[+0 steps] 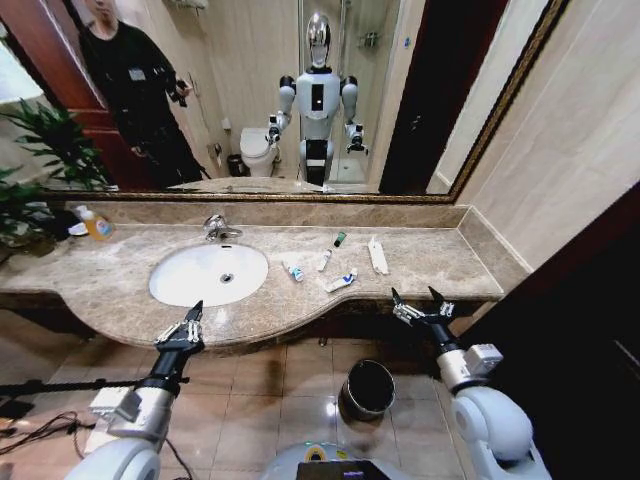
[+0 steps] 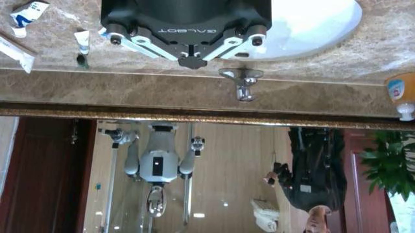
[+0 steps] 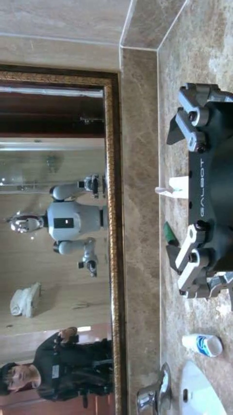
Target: Pick up the trash from the sink and place it in the trash bin.
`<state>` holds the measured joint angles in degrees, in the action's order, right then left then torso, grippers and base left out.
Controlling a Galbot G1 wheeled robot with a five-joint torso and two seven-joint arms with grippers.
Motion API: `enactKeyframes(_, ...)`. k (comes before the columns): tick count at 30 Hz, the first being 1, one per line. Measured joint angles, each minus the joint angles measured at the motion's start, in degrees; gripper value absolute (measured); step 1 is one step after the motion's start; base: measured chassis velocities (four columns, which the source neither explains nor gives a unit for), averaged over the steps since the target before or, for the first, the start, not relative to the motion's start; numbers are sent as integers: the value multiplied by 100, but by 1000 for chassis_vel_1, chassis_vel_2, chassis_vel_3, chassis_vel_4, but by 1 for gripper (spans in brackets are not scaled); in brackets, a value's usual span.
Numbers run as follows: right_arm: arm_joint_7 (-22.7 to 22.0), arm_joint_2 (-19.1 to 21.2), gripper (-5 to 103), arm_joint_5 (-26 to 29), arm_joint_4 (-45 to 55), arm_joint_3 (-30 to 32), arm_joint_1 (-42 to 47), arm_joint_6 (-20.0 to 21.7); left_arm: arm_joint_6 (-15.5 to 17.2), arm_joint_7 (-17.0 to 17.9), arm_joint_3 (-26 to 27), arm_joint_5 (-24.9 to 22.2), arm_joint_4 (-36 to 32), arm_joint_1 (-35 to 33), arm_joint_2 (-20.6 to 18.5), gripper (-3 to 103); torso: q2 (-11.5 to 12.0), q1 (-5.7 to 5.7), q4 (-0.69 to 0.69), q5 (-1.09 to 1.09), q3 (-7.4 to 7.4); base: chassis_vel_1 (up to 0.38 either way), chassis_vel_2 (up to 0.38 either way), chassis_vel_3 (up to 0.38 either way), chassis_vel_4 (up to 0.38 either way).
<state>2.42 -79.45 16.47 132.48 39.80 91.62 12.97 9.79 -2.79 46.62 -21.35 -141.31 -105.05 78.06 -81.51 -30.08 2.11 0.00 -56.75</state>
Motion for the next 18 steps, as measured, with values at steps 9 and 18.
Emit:
enactKeyframes(9,-30,123,100,59,-89,-4,-23,-44,0,0,0,0,0,0,0,0,0,0,0,0,0,0,0,0,0)
enactKeyframes(18,-102,199,100,92,-170,-88,-190,-2,0,0,0,0,0,0,0,0,0,0,0,0,0,0,0,0,0)
